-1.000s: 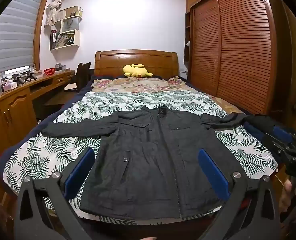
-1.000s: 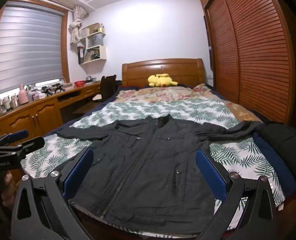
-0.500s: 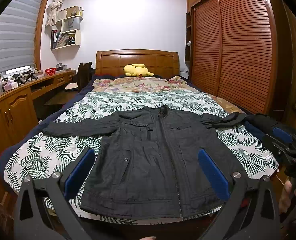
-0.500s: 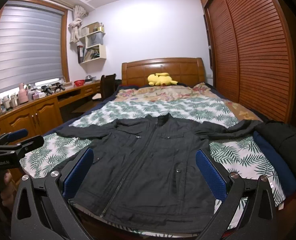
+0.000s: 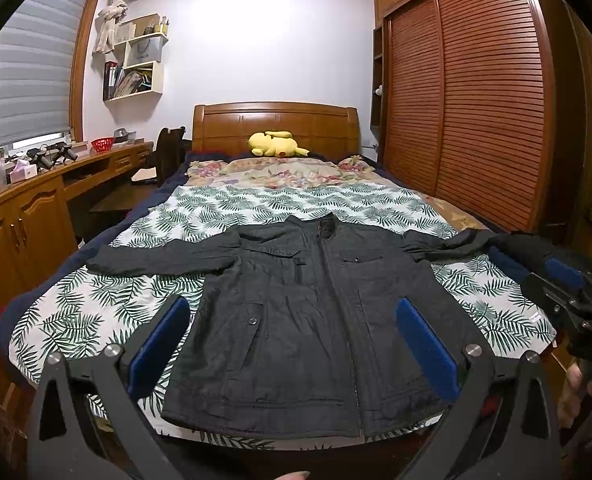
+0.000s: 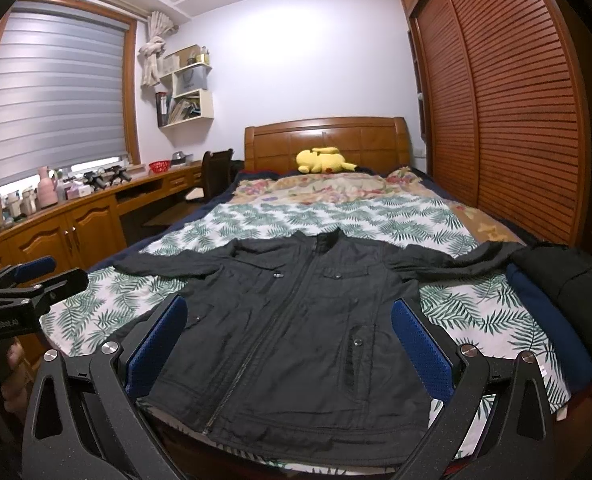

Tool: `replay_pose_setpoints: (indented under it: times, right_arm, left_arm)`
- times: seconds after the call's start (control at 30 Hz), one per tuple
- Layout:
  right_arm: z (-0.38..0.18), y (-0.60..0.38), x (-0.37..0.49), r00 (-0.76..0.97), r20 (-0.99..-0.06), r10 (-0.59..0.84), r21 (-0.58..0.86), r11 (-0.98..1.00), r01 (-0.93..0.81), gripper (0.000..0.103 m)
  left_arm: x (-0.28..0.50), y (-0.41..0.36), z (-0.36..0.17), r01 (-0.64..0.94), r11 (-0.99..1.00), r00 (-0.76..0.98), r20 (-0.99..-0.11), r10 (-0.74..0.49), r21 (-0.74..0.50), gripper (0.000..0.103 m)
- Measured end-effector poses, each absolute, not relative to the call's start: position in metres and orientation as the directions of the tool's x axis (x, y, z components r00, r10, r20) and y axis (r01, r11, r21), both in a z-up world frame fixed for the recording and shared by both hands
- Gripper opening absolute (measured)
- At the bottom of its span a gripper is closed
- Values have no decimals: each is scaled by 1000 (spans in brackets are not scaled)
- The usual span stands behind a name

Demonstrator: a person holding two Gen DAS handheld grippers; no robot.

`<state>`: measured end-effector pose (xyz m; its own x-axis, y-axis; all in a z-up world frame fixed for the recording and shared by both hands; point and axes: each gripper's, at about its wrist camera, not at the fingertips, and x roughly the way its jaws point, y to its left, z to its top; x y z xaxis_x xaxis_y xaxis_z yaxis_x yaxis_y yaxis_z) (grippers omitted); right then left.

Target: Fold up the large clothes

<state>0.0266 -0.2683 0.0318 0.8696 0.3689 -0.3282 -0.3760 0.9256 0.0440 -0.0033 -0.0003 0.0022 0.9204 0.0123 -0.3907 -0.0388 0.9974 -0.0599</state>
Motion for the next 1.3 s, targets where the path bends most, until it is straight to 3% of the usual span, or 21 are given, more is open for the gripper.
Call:
replay_pose_setpoints:
  times: [1.3]
  right_arm:
    - [35, -270, 27, 869, -327, 371, 46, 925, -377, 103]
  left_arm:
    - [-6, -2, 3, -44, 997, 922, -388, 17, -61, 103]
